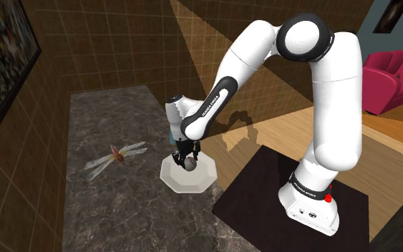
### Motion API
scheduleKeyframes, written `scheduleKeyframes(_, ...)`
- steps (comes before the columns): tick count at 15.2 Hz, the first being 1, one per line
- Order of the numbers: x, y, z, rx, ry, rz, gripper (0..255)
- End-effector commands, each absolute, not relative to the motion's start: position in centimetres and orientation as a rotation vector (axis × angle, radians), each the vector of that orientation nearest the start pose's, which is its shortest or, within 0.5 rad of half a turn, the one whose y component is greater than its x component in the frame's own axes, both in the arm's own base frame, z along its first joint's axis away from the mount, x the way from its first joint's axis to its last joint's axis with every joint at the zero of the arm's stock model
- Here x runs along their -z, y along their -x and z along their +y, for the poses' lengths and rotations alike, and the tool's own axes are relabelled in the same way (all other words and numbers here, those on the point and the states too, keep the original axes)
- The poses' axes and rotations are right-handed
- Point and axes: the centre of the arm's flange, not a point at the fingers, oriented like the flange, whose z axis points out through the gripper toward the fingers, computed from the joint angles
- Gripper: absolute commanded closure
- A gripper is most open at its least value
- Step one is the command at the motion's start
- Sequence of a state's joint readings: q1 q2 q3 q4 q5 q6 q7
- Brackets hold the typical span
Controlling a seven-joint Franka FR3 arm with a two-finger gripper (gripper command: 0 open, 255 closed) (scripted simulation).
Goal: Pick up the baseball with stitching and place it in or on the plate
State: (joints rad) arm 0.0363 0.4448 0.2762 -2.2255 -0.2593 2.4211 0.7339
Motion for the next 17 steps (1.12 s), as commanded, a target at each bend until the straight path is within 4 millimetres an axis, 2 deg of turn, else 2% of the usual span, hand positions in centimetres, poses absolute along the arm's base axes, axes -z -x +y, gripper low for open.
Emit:
scheduleKeyframes(1,-16.1,-49.3,16.5,-0.289,3.243,0.357,255)
scheduleKeyframes(2,-16.1,-49.3,16.5,-0.289,3.243,0.357,0)
scheduleKeyframes(7,-16.1,-49.3,16.5,-0.289,3.243,0.357,0)
scheduleKeyframes(11,-21.0,-50.3,17.1,-0.289,3.243,0.357,0)
scheduleKeyframes(17,-21.0,-50.3,17.1,-0.289,3.243,0.357,0)
